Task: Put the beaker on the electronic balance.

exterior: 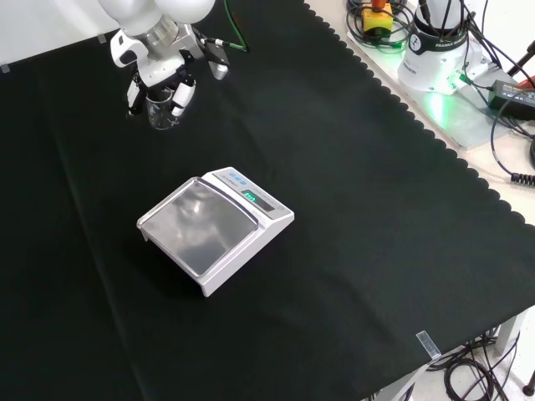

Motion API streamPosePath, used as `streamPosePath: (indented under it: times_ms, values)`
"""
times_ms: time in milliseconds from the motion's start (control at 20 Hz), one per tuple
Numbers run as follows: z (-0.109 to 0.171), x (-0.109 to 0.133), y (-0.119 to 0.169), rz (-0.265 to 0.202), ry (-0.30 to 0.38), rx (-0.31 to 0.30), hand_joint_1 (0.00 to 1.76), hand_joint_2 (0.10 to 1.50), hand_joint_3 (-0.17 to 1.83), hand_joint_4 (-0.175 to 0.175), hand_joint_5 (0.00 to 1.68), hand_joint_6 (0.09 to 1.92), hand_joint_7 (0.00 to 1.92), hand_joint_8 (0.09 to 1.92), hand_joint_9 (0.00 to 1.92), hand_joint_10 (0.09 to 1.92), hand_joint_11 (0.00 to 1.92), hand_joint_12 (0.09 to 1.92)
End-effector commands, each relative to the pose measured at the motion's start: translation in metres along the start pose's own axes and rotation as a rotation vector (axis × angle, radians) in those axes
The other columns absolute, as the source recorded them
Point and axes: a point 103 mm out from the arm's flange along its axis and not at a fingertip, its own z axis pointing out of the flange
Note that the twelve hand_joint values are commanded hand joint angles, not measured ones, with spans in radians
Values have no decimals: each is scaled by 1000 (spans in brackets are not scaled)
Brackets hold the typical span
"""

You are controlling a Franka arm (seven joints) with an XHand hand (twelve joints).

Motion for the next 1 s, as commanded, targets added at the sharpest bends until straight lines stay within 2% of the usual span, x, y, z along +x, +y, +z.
streamPosePath:
  times_ms: [50, 250, 450, 1000]
  values:
    - [-12, 22, -5, -16, -20, 12, 1116, 1141, -175, -175, 548, 160, 831, 715, 1431, 461, 1580, 734]
    - [-13, 28, -8, -18, -25, 23, 1110, 1139, -175, -175, 531, 162, 806, 742, 1430, 458, 1564, 753]
    - [-20, 41, -10, -38, -12, 4, 1102, 1136, -175, -175, 514, 157, 794, 747, 1432, 457, 1555, 757]
    - [-37, 107, -1, -170, -56, -10, 1096, 1134, -175, -175, 497, 149, 778, 758, 1433, 449, 1543, 765]
